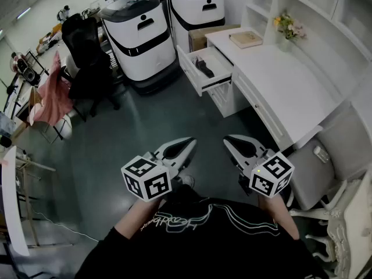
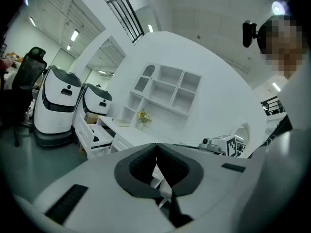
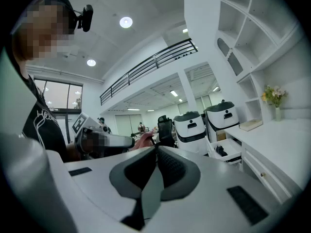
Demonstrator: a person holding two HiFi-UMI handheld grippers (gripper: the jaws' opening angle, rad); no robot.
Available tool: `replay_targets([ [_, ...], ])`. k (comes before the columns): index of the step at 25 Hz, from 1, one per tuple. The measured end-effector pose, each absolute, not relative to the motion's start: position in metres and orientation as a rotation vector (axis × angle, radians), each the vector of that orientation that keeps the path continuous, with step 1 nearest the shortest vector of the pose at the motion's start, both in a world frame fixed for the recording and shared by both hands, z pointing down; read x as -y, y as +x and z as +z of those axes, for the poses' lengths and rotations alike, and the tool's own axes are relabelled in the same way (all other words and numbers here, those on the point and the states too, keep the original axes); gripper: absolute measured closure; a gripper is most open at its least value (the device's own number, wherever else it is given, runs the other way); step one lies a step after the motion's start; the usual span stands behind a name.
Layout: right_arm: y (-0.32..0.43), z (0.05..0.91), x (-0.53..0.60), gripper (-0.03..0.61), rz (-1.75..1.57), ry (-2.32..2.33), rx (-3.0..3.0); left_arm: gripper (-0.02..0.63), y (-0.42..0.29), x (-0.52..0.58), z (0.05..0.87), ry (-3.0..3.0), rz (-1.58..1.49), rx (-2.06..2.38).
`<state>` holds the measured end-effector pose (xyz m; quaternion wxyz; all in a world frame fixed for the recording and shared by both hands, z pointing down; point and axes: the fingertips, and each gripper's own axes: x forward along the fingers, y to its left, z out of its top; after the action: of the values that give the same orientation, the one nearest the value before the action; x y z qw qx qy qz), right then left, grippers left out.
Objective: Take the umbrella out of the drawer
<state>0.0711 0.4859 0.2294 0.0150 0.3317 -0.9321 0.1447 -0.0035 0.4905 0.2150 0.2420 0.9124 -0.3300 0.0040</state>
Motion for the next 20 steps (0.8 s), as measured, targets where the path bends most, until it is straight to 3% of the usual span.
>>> replay_targets([
  [20,0.067,0.26,-0.393,0.526,0.503,1.073,2.845,0.594,-0.012,-0.397,0.236,2.487,-0.001,0.913],
])
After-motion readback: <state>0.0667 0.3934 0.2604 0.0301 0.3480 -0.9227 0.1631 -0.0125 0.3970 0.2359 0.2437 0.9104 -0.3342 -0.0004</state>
